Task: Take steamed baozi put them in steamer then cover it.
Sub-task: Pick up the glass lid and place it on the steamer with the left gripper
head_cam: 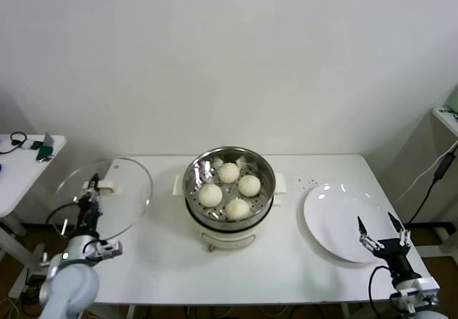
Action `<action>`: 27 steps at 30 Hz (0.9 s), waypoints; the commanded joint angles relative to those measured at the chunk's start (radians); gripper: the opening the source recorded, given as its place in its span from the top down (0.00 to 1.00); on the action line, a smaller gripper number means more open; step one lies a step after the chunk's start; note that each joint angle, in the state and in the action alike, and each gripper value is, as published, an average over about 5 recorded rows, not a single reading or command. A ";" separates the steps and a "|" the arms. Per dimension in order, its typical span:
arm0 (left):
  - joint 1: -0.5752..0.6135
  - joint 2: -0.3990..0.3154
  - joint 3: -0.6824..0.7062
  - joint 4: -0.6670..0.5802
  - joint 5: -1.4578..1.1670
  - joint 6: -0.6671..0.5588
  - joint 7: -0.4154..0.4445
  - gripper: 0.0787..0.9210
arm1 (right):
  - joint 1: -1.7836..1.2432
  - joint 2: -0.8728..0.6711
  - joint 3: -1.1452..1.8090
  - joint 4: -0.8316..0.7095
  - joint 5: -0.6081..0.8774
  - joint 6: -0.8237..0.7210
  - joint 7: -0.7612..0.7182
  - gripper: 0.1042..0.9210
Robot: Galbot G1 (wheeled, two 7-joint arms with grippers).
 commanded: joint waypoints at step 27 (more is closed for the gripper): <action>-0.385 -0.074 0.683 -0.229 0.199 0.469 0.362 0.91 | 0.154 0.033 -0.142 -0.130 -0.082 0.036 0.009 0.12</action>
